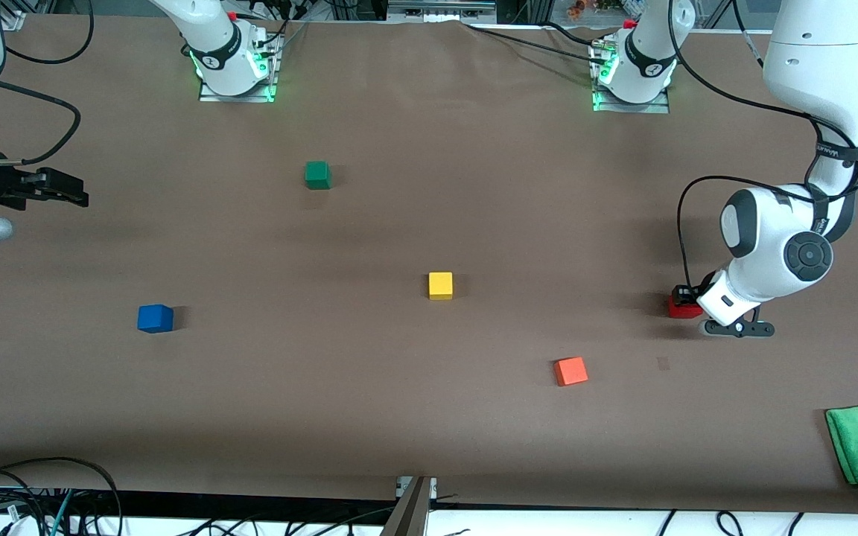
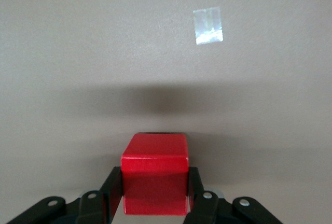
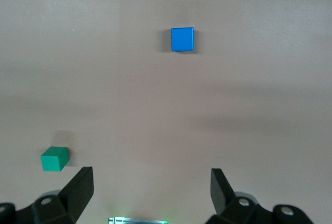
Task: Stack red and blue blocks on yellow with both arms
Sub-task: 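Carry the red cube toward the yellow cube while the right gripper reaches the blue cube, then lower the red cube onto the yellow cube while the right gripper grasps blue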
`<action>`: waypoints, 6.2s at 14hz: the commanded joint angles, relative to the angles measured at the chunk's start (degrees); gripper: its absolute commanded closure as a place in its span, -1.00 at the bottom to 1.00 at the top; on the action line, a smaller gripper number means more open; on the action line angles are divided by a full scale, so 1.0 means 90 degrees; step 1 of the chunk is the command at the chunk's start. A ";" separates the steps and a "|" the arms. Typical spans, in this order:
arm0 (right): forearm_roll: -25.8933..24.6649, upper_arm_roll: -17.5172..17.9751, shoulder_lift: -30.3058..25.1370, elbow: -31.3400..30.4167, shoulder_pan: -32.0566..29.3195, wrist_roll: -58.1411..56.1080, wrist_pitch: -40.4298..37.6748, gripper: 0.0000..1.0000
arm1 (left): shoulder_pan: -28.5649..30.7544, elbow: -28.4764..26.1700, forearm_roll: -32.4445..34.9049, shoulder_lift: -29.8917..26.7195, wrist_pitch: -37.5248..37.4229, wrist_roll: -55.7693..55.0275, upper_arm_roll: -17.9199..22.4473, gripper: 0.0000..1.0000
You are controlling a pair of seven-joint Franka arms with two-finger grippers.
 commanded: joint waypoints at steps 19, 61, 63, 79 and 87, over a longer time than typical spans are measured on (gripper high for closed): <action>-0.0031 0.0042 0.2098 0.0033 -0.0354 -0.0068 0.2379 -1.00 | -0.3241 0.1801 0.0021 -0.0190 -0.2501 -0.6062 -0.0131 1.00; 0.0575 0.0149 0.3526 -0.0475 -0.0481 -0.0488 0.4638 0.22 | -0.4268 0.5437 -0.0731 0.2614 -0.2768 -0.5537 -0.0180 1.00; 0.0575 0.0139 0.3516 -0.0446 -0.0481 -0.0488 0.4609 0.22 | -0.4278 0.5427 -0.0712 0.2634 -0.2787 -0.5508 -0.0180 1.00; 0.0555 0.0218 0.3331 0.0364 -0.0442 -0.0498 0.3603 0.23 | -0.4347 0.5456 -0.0731 0.2624 -0.2768 -0.5557 -0.0170 1.00; 0.0555 0.0266 0.3302 0.1487 -0.0432 -0.0478 0.2179 0.23 | -0.4347 0.5446 -0.0731 0.2653 -0.2758 -0.5557 -0.0160 0.20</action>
